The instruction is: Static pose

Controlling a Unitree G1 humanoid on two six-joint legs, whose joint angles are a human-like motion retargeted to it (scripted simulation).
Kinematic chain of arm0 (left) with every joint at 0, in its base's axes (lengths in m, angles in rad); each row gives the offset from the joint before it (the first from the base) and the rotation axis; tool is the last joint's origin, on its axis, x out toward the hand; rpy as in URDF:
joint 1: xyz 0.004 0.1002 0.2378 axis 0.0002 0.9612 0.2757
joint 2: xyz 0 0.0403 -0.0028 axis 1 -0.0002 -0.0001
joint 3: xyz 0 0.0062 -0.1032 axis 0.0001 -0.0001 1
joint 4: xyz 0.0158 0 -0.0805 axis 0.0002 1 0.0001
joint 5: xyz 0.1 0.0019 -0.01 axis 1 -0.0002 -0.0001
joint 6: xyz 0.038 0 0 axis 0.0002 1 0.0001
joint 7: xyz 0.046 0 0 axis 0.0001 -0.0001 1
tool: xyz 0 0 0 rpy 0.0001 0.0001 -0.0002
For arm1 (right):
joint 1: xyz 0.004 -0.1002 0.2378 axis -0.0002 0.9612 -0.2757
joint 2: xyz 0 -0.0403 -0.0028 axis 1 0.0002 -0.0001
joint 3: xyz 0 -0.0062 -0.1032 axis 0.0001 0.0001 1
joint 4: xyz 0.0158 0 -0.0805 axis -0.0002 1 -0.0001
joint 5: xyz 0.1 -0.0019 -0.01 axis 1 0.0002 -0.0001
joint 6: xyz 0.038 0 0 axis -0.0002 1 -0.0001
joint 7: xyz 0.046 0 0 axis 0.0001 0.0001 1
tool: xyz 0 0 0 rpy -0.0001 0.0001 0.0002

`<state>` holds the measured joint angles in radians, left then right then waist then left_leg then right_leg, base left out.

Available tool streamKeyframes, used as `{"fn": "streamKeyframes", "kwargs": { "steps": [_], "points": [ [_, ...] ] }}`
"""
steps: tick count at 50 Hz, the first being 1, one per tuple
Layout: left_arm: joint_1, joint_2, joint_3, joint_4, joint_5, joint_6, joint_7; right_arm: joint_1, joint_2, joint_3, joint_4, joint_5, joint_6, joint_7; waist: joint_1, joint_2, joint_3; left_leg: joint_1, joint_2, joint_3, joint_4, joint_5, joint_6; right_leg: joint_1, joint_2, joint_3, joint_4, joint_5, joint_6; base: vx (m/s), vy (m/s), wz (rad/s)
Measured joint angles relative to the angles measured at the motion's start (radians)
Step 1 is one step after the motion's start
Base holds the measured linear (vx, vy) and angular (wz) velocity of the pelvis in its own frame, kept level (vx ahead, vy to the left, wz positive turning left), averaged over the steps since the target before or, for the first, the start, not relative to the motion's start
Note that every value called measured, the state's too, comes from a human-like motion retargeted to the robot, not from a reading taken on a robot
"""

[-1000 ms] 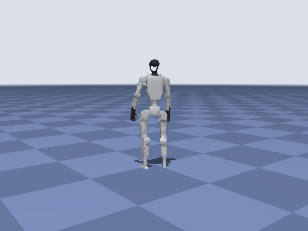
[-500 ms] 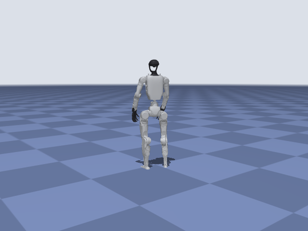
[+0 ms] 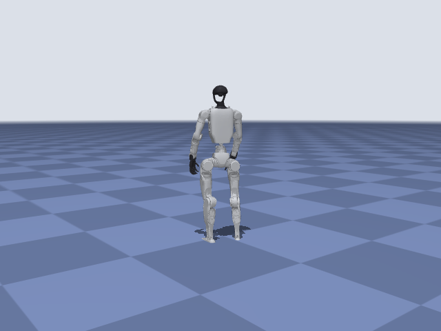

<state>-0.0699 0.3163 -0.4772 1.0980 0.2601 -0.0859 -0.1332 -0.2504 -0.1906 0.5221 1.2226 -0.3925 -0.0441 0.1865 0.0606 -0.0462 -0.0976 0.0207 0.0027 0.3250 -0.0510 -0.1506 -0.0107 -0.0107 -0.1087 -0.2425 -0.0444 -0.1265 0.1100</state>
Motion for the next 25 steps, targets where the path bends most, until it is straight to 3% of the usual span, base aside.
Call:
{"fn": "streamKeyframes", "kwargs": {
  "steps": [25],
  "points": [
    [-0.013, 0.004, -0.040, -0.023, 0.043, 0.003, -0.022, -0.014, 0.007, 0.055, -0.046, -0.035, -0.010, 0.021, 0.022, -0.004, 0.016, 0.014, -0.010, -0.021, -0.001, -0.003, 0.003, 0.027, -0.010, -0.023, 0.001, -0.010, -0.011, 0.00, 0.00, 0.00]
  ]
}}
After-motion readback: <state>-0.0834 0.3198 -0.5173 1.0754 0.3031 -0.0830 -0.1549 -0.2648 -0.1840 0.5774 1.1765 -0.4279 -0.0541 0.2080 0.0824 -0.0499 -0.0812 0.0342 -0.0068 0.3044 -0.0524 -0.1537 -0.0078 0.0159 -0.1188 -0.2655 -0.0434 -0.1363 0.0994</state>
